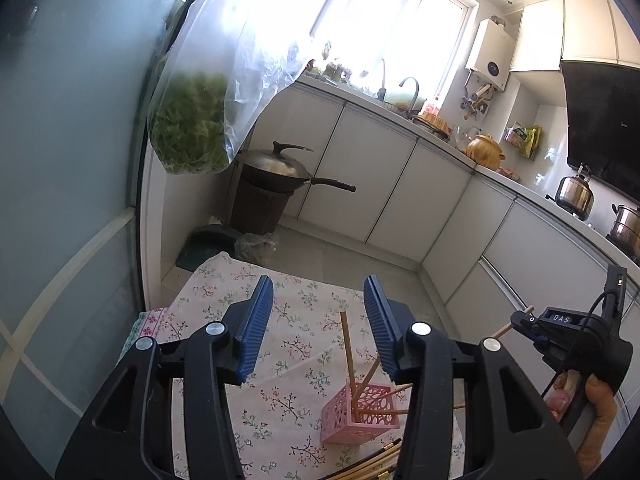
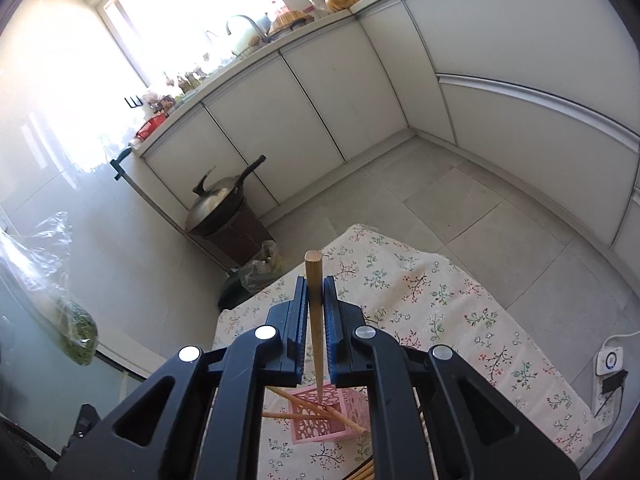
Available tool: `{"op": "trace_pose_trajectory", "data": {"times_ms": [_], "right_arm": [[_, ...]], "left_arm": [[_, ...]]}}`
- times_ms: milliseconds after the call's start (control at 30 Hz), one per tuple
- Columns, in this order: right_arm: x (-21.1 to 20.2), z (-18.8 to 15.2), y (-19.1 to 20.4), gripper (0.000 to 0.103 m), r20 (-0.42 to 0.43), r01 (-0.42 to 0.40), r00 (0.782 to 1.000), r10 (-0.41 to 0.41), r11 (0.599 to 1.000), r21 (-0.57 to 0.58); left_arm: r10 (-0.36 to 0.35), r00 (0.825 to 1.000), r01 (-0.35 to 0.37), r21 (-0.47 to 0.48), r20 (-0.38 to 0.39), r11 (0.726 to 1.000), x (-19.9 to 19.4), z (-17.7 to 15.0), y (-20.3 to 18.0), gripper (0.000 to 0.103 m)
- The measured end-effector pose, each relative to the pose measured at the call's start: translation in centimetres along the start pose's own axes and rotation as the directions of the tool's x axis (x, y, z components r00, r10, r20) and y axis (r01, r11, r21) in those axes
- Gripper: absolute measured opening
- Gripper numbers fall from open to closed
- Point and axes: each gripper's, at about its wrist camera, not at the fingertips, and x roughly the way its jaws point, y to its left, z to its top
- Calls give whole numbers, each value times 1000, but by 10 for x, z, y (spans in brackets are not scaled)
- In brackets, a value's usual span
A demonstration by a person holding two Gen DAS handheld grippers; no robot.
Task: Organize utensils
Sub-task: 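Lower the right tool's chopstick into the pink holder and open it, then withdraw both open tools from the holder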
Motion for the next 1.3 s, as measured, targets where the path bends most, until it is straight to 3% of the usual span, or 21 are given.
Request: {"op": "trace_pose_trajectory", "data": {"times_ms": [167,367,433,500,600,900,1167,1233,1300], "right_arm": [[13,-11,0,12,-29,-39,999,39,999,3],[-21,-28,15,14,1,-39,999,39,992,-116],[-36,-37,20,19,21,-17,1000,21,984,-176],[-50,-47,22,33,43,9,999,0,975,-224],[-71,-62,18,37,68,51,997,-33,961,-272],[-125,-81,-22,80,158,172,978,-136,955,-241],[-142,-101,-44,91,148,250,965,-217,933,-258],[-153,-108,-52,92,147,247,966,-215,935,-256],[-166,-116,-66,96,137,233,969,-204,942,-243]], "left_arm": [[-9,1000,9,23,-17,1000,3,-3,-7,49],[-27,998,32,90,-50,995,6,-11,-28,57],[-32,997,40,124,-67,991,7,-17,-40,62],[-32,996,45,164,-83,985,7,-24,-53,70],[-16,997,34,231,-82,972,4,-35,-70,75],[4,996,26,328,-91,944,-15,-56,-92,93],[-8,987,73,403,-160,912,-20,-79,-105,96],[-1,980,92,443,-201,892,-17,-88,-107,96],[14,960,133,500,-278,856,-8,-103,-108,96]]}}
